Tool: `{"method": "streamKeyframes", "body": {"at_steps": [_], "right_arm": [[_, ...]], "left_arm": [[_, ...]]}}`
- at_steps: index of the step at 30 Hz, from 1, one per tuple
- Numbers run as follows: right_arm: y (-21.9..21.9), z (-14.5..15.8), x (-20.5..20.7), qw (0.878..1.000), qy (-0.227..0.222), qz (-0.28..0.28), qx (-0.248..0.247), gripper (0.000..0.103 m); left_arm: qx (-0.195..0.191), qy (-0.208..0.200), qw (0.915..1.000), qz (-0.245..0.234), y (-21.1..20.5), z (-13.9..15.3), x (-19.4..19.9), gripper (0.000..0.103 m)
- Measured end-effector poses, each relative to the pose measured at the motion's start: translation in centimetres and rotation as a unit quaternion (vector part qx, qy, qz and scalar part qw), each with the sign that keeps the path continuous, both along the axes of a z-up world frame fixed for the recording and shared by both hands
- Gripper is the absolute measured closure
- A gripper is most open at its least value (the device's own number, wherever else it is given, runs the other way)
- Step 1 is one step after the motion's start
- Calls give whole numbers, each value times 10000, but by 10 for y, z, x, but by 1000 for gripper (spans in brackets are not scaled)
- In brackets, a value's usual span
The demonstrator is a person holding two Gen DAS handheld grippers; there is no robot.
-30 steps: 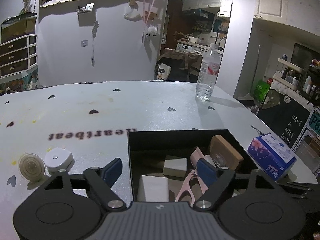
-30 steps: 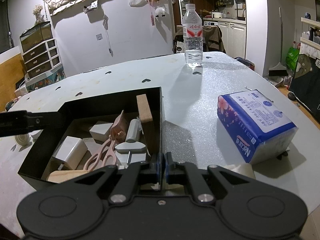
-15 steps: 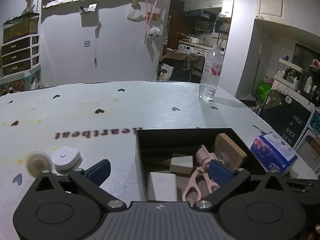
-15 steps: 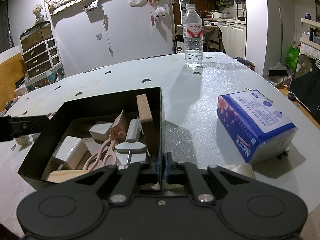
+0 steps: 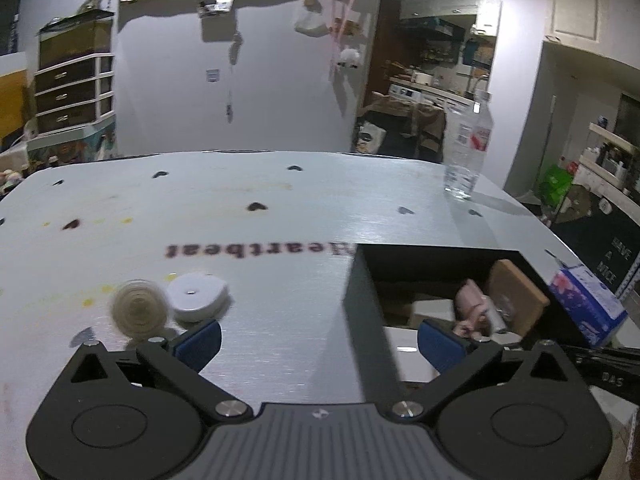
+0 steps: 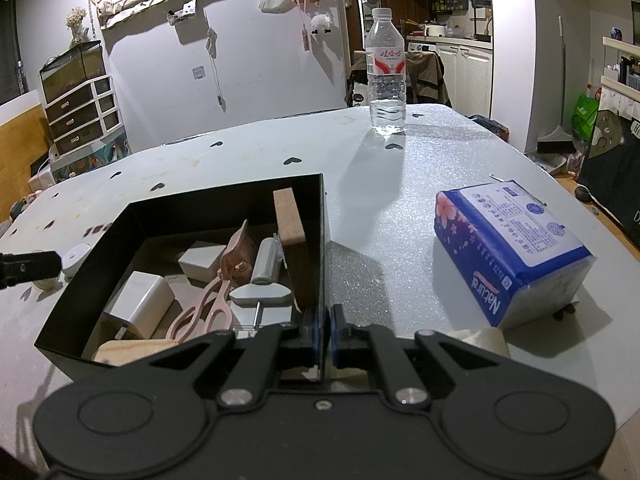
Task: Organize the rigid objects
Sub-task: 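Move the open left tool to the beige tape roll, then grasp the beige tape roll with the left tool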
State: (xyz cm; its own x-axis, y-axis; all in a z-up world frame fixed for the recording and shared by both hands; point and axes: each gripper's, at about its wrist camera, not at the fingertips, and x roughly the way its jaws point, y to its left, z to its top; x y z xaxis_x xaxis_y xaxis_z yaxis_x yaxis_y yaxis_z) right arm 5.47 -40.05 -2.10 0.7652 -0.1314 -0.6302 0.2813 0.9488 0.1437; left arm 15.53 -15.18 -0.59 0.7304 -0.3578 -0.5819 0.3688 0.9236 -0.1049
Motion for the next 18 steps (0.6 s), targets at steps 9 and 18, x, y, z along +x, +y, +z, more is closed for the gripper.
{"method": "streamKeyframes", "body": {"at_steps": [9,18], "right_arm": [[0,0,0,10000,5,10,-19,97],[0,-1,1,10000,15,-1,-53,97]], "left_arm": [[261,-116,9988,402,42,-9,20,0],[541,-23,9946,890,82,-22,66,0]]}}
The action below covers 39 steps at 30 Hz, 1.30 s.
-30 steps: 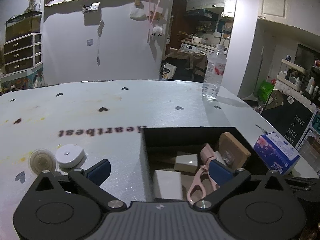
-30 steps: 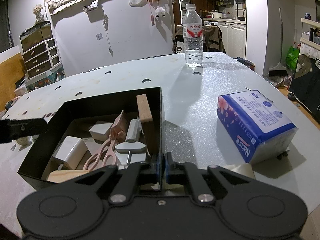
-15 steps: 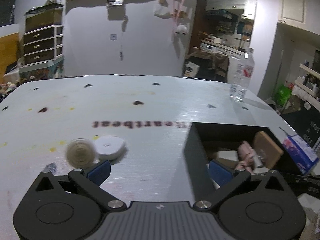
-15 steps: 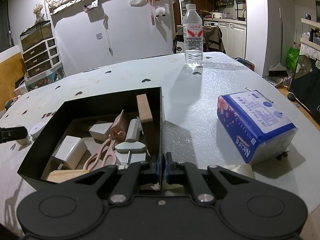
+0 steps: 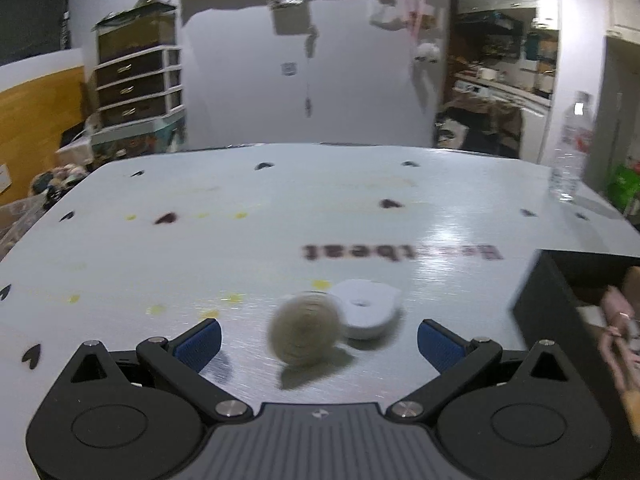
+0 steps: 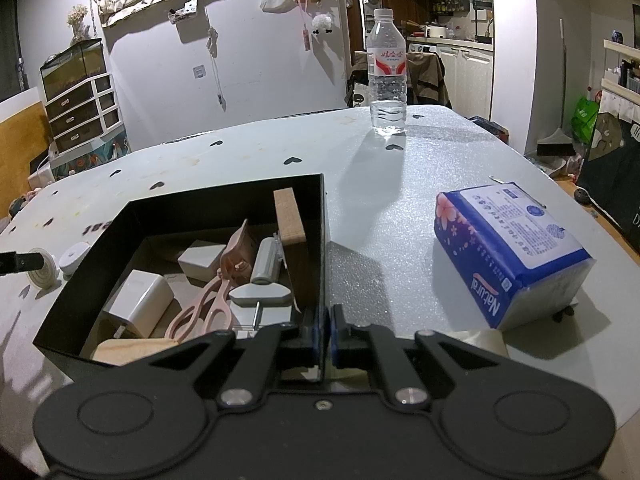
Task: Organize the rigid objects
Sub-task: 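Grasp the beige tape roll with the left tool, then carry the tape roll into the black box and open the left tool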
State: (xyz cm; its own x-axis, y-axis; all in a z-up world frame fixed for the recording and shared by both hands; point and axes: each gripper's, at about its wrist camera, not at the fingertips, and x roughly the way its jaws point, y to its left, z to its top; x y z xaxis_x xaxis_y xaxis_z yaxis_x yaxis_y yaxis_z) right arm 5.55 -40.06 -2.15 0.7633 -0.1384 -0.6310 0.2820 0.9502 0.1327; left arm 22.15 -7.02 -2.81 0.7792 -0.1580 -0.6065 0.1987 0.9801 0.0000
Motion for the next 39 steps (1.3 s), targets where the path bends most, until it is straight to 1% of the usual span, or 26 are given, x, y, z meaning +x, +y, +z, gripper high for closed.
{"method": "streamKeyframes", "body": {"at_steps": [3,7,9,11,12,14,15,19,23,26,28,29,31,33,35,39], "right_arm": [[1,0,1,10000,14,-21,1,97],[3,1,3,10000,43,-46,-48,97],[4,1,3,10000,49,-55,-56,97],[4,1,3,10000,51,-60,-51,97],[4,1,3,10000,50,-64,-44,97],[4,0,3,10000,47,-67,-35,97],[4,0,3,10000,45,-69,-34,97],[4,1,3,10000,46,-69,-31,97],[3,0,3,10000,47,-64,-36,97],[4,0,3,10000,45,-65,-28,97],[3,1,3,10000,37,-59,-10,97],[3,1,3,10000,35,-57,-2,97],[3,1,3,10000,34,-52,5,97],[3,1,3,10000,32,-52,8,97],[2,1,3,10000,26,-52,17,97],[2,1,3,10000,27,-35,38,97]], "left_arm": [[-237,153,9994,192,8,-6,13,4],[-484,275,9980,315,7,-12,21,13],[-521,328,9975,342,3,-15,23,20],[-511,389,9969,455,0,-19,26,31],[-528,414,9964,511,0,-21,28,34],[-688,416,9950,584,3,-23,29,47],[-745,402,9945,612,5,-23,29,49],[-781,369,9942,644,8,-22,26,52],[-900,460,9927,654,15,-19,23,55],[-1019,401,9920,624,18,-7,19,55],[-1102,275,9924,466,16,8,15,55],[-1185,225,9922,311,13,17,12,55],[-1355,225,9905,-54,4,34,7,55],[-1498,324,9868,-524,-10,47,2,55],[-1551,483,9816,-1000,-28,58,-3,55],[-1615,1018,9636,-1872,-71,66,-11,55]]}}
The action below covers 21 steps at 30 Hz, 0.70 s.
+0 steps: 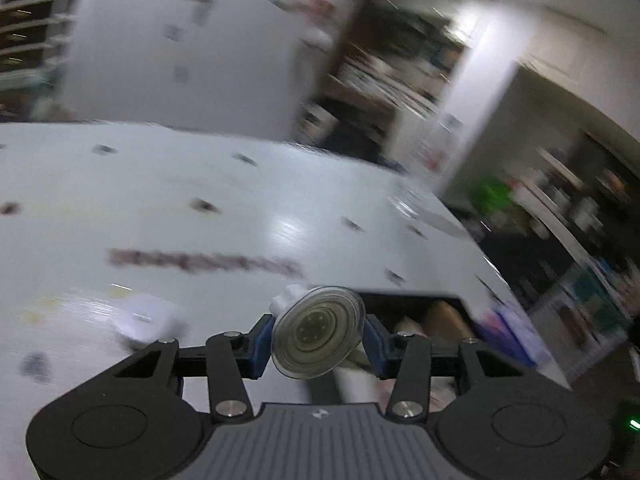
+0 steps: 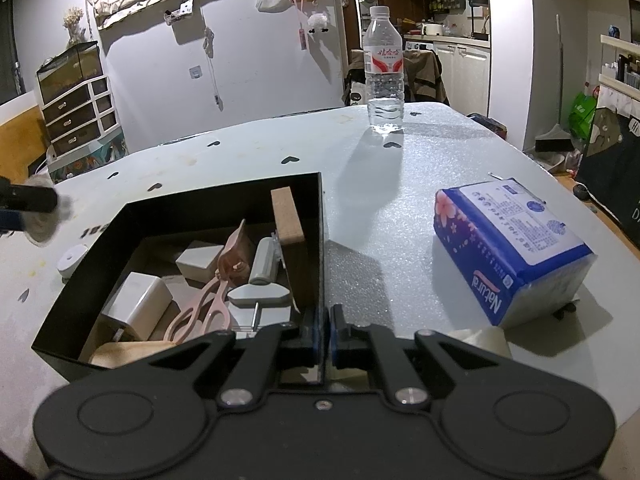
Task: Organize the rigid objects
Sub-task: 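Carry the tape roll into the black box and open the left tool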
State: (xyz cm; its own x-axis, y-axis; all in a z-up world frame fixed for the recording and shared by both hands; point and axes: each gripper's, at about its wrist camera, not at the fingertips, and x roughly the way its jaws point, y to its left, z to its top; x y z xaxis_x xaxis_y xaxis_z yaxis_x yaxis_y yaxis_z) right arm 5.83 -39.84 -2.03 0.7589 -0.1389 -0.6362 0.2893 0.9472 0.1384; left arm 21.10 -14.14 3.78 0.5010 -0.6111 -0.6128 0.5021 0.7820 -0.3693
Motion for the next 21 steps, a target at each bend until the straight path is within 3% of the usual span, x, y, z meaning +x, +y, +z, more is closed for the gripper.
{"method": "streamKeyframes", "body": {"at_steps": [9,21], "right_arm": [[-3,0,0,10000,1,59,37,97],[-5,0,-1,9999,-4,72,83,96]], "left_arm": [[217,571,9893,-1327,-84,-19,-25,55],[174,1347,9762,-1691,-120,-39,-20,55]]}}
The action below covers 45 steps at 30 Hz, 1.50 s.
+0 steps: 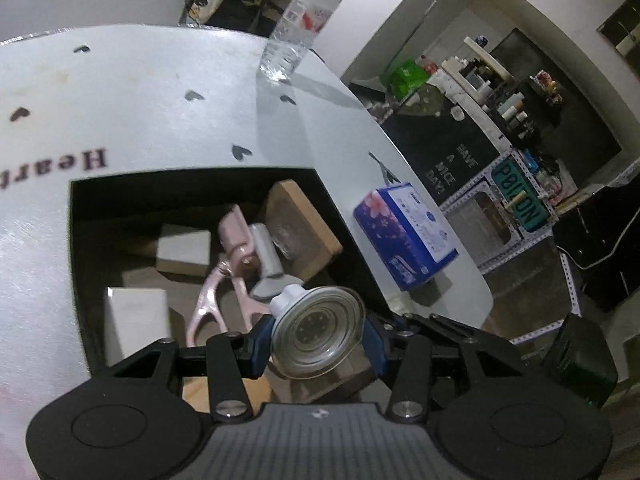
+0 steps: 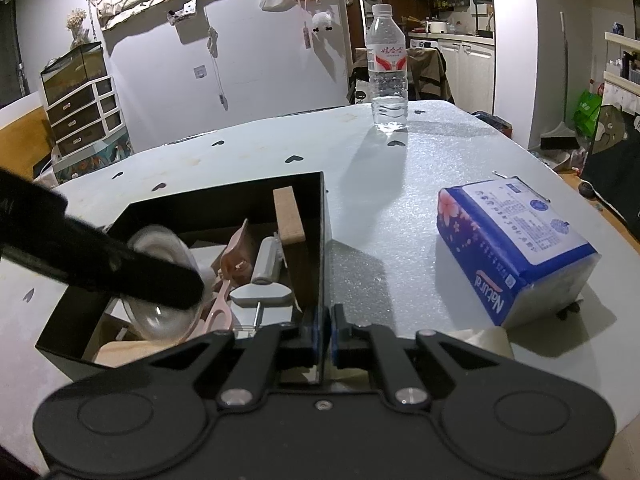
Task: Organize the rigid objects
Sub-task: 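Carry the tape roll into the black box and open the left tool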
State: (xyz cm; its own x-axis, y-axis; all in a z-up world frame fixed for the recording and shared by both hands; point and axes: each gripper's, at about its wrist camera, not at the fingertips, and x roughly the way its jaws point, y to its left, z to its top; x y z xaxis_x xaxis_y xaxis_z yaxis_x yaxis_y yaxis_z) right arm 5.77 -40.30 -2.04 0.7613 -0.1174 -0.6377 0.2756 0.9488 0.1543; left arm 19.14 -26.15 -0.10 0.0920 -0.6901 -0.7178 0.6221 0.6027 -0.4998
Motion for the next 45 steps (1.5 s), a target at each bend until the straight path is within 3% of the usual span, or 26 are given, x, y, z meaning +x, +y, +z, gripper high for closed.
{"method": "streamKeyframes", "body": {"at_steps": [7,9,11,13,21,23,26,30,33,35,39,45], "right_arm": [[0,0,0,10000,4,-1,-1,96],[0,0,0,10000,6,-1,-6,96],[0,0,0,10000,6,-1,-4,96],[0,0,0,10000,6,0,-3,96],[0,0,0,10000,4,1,-3,96],[0,0,0,10000,6,0,-8,96],[0,0,0,10000,5,0,-1,96],[0,0,0,10000,3,1,2,96],[0,0,0,10000,8,3,-5,96],[0,0,0,10000,9,4,-8,96],[0,0,0,10000,8,4,-7,96],[0,0,0,10000,9,8,-10,96]], "left_arm": [[155,369,9992,-18,-3,-14,-3,53],[191,505,9985,90,-2,-16,0,49],[247,656,9974,196,0,-19,3,35],[262,686,9971,217,1,-19,4,30],[256,678,9972,196,2,-17,1,26],[198,649,9975,190,3,-16,1,34],[193,471,9987,102,1,-13,-2,63],[381,297,9988,49,-3,-19,-1,86],[260,350,9990,84,3,-22,4,89],[211,203,9995,89,6,-18,3,94],[116,-4,9995,298,19,-7,11,94],[351,8,9968,716,33,-13,31,94]]}}
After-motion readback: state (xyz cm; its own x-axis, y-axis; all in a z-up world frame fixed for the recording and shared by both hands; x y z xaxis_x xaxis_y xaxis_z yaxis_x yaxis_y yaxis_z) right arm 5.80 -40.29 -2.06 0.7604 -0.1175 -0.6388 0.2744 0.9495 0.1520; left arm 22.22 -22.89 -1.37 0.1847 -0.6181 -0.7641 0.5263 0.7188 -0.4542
